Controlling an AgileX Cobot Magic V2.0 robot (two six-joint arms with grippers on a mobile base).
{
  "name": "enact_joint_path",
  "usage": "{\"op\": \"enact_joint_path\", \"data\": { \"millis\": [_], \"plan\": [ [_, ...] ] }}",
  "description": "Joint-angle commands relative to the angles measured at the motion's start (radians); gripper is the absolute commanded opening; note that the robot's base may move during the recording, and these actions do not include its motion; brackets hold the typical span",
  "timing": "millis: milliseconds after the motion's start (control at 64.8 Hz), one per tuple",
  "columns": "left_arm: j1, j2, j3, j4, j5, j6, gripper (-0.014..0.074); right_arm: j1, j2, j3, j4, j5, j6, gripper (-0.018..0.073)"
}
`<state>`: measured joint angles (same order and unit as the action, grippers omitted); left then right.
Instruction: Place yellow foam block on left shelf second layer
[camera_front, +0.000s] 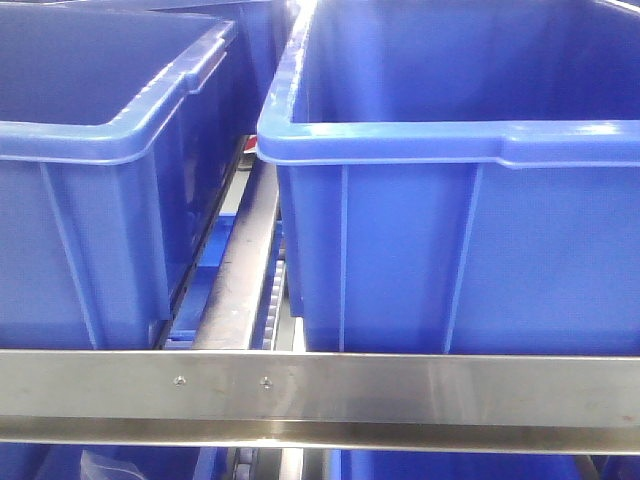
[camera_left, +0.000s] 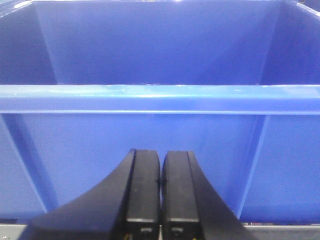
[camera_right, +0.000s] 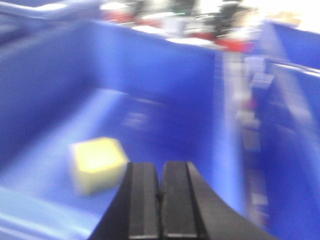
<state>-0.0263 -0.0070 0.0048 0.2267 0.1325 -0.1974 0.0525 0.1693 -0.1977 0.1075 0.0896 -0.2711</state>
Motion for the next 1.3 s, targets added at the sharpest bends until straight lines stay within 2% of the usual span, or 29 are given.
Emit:
{"op": "enact_joint_path", "data": {
  "millis": [0,123,247,309,1034,1281],
  "plan": [
    [-0.001,-0.014,0.026,-0.003,-0.085,-0.004,0.0136,-0.046,-0.065,0.030,0.005,-0.090,-0.002,0.0054],
    [-0.001,-0.014,0.026,-0.003,-0.085,-0.004,0.0136,-0.094,-0.157,0.124,0.005,-0.090,-0.002,0.0054],
    [-0.001,-0.014,0.026,-0.003,-0.085,-0.004,0.0136,-0.106,-0.198,0.206,0.014,-0.110,-0.002,0.0054],
    [-0.001,-0.014,0.026,-0.003,-0.085,-0.004,0.0136,-0.106,-0.198,0.206,0.018,-0.071,-0.002,0.0054],
    [-0.001,-0.014,0.026,-0.003,-0.085,-0.004,0.0136,-0.106,-0.198,0.206,0.022,-0.098,-0.002,0.0054],
    [-0.001,-0.014,0.026,-0.003,-0.085,-0.004,0.0136,-0.106,-0.198,0.206,0.143,-0.110,-0.002,0.0054]
  ]
}}
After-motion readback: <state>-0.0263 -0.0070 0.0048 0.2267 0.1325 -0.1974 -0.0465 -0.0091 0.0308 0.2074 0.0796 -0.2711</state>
